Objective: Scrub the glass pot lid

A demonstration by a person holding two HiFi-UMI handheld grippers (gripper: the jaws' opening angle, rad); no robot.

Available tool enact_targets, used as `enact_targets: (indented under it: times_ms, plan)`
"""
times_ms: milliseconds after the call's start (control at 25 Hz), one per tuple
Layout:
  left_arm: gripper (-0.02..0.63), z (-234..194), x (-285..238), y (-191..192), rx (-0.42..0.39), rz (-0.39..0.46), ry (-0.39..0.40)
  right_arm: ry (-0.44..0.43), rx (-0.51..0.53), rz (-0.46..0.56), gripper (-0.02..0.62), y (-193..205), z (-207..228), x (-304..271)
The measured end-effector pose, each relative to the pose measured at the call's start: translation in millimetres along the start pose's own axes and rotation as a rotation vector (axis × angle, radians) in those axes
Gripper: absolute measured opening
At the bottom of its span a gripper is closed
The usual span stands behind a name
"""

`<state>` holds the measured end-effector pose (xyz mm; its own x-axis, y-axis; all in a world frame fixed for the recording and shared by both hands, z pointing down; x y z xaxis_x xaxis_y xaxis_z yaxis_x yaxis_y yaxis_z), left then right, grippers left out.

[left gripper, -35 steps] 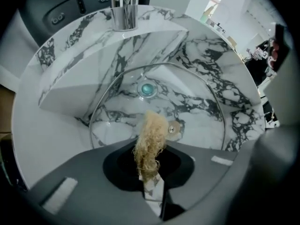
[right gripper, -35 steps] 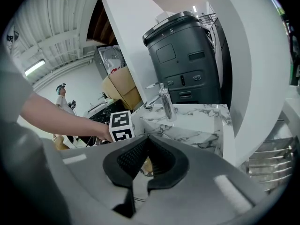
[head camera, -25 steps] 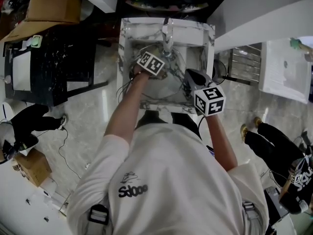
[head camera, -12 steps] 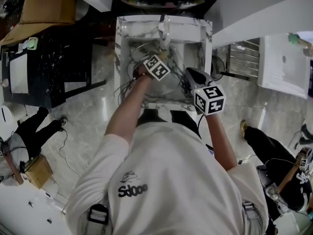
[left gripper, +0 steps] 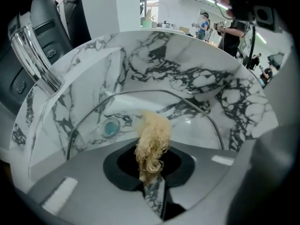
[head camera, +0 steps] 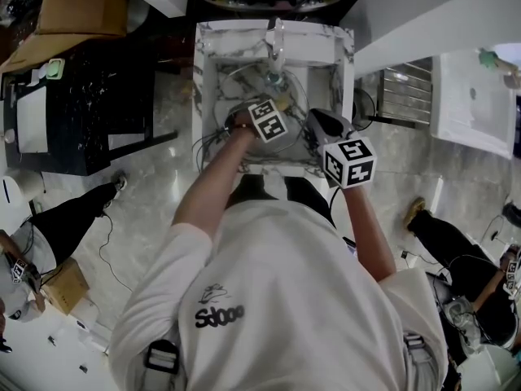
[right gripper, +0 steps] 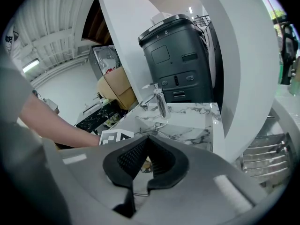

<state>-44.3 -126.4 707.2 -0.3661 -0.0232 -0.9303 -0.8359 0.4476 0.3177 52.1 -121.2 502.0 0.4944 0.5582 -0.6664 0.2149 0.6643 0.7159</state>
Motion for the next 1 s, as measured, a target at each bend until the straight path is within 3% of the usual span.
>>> enact_targets:
  times_ms: [200, 560, 840, 1000]
  plan:
    - [0.048, 22.4, -2.4, 8.0, -0.038, -0.019, 0.075, -0.002, 0.003, 0.001, 0.003, 4.0, -4.4, 5.4]
    - [0.049, 49.9, 0.8, 26.9, -0.027, -0.014, 0.203, -0.023, 0.026, -0.01, 0.003, 14.2, -18.1, 11.0]
    - [0.051, 60.9, 8.2, 39.6, 0.103, 0.008, 0.292, -0.037, 0.043, -0.033, 0.003, 23.7, -25.9, 14.8]
    - [0.049, 48.9, 17.4, 42.4, 0.157, 0.012, 0.282, -0.058, 0.055, -0.041, 0.003, 26.1, -30.8, 8.3]
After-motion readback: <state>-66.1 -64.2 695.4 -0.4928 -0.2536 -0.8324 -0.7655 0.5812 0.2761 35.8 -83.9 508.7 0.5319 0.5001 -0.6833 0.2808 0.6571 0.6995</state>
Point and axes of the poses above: the fingertips, and each gripper's own axes: x backward along the fingers, z to its right, y out of its underside, the point moved 3 cm from there along x, backward along the fingers, and after that the axes turned 12 degrees about y, right-handed, at the moved point
